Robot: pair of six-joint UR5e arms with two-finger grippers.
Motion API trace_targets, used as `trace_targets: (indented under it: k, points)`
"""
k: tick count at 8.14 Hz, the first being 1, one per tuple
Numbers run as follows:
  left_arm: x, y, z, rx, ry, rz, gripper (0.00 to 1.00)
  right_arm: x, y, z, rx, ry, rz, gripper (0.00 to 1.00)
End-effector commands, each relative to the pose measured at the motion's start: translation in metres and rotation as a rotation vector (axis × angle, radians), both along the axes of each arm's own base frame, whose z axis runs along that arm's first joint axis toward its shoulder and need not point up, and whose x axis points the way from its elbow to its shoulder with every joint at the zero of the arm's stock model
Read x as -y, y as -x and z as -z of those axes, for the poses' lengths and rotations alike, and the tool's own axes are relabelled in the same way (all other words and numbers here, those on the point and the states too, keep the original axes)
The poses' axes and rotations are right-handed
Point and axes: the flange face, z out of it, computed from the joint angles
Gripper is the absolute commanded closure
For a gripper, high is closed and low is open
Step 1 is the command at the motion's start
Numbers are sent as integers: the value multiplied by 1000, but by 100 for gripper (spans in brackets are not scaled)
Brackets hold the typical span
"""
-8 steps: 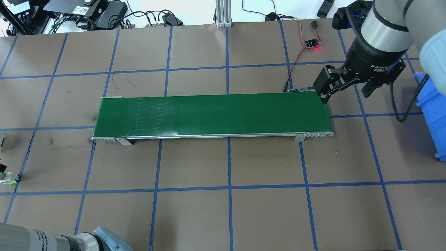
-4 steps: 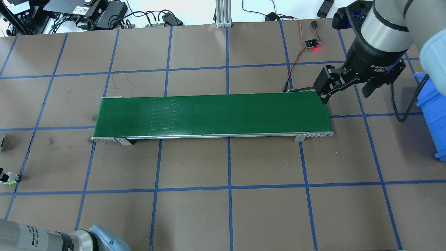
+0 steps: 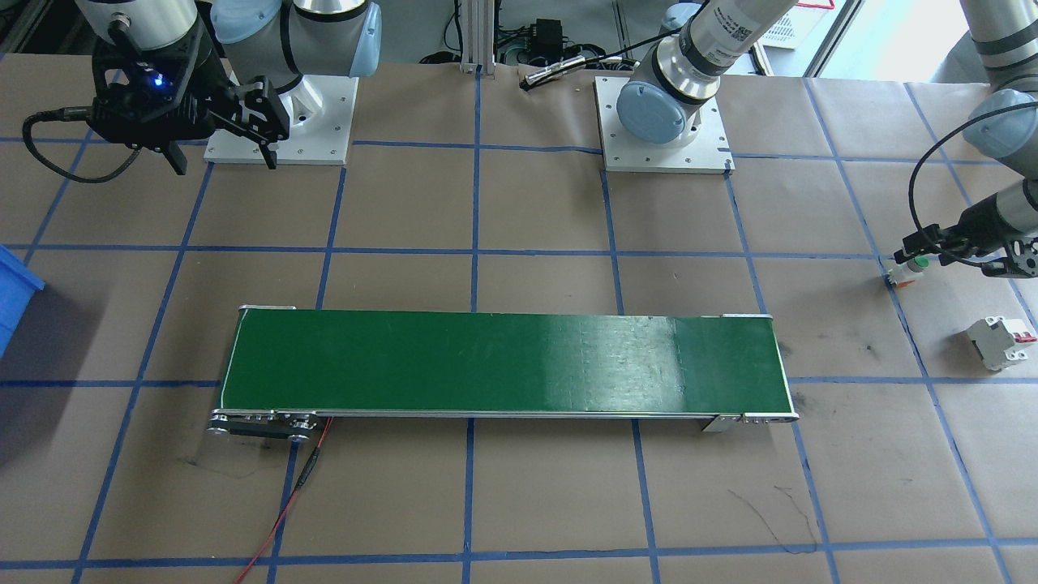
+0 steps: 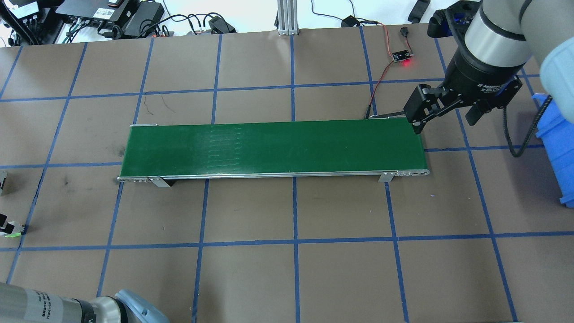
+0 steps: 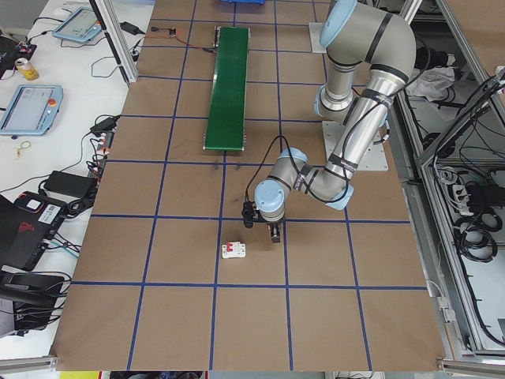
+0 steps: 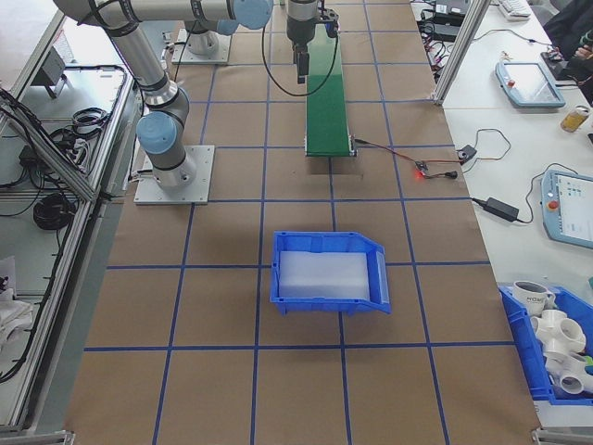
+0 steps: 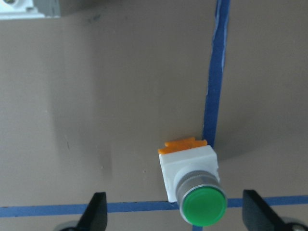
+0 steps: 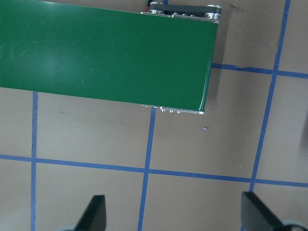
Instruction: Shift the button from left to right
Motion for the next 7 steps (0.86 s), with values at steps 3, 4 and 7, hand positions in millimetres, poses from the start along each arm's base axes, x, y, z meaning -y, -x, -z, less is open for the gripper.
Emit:
trace_targets:
  k: [3,4,7]
  points:
    - [6,4,12,-32,15,-67,0,1,0,0,3,2,0,0]
    - [7,4,12,-29,16,-67,0,0,0,0,5,2,2,0]
    - [4,8,17,-38,4,-101,11,0,0,0,-1,0,0,0]
